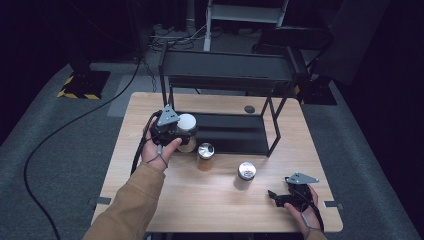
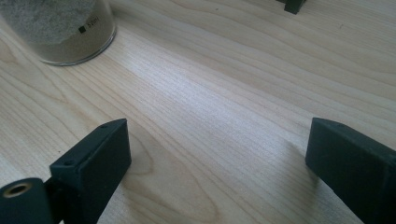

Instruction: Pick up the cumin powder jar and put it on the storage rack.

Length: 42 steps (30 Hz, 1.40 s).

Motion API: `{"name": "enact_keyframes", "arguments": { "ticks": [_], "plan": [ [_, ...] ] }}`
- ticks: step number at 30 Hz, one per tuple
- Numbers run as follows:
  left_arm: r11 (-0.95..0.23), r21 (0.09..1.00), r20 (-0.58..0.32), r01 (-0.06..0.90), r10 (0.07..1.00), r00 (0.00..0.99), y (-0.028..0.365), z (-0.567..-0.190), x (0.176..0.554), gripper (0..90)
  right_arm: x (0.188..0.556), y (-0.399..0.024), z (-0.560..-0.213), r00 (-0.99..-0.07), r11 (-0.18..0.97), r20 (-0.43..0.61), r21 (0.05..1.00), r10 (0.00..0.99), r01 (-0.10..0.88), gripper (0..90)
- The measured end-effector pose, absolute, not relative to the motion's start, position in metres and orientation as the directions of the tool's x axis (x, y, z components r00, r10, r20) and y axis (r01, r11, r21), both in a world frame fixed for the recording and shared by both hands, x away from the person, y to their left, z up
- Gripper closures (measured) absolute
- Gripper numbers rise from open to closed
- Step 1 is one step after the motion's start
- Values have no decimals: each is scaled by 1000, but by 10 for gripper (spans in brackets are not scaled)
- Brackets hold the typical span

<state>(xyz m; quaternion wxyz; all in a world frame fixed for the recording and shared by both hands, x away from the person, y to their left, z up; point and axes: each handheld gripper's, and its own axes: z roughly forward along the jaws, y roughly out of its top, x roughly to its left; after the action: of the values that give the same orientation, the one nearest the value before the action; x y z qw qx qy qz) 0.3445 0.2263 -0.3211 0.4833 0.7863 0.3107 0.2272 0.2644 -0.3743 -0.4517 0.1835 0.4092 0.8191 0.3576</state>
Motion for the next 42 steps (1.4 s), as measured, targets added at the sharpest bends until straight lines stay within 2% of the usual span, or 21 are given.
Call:
{"name": "enact_keyframes", "arguments": {
  "ticks": [20,42],
  "plan": [
    [-334,887,48,319,754,656,199,-338,387,330,264,-374,-452,-602,413,-9,736,799,537,69],
    [-375,836,48,401,777,628,180,-352,409,323,265,-374,-452,-602,413,-8,735,798,537,69]
  ]
}}
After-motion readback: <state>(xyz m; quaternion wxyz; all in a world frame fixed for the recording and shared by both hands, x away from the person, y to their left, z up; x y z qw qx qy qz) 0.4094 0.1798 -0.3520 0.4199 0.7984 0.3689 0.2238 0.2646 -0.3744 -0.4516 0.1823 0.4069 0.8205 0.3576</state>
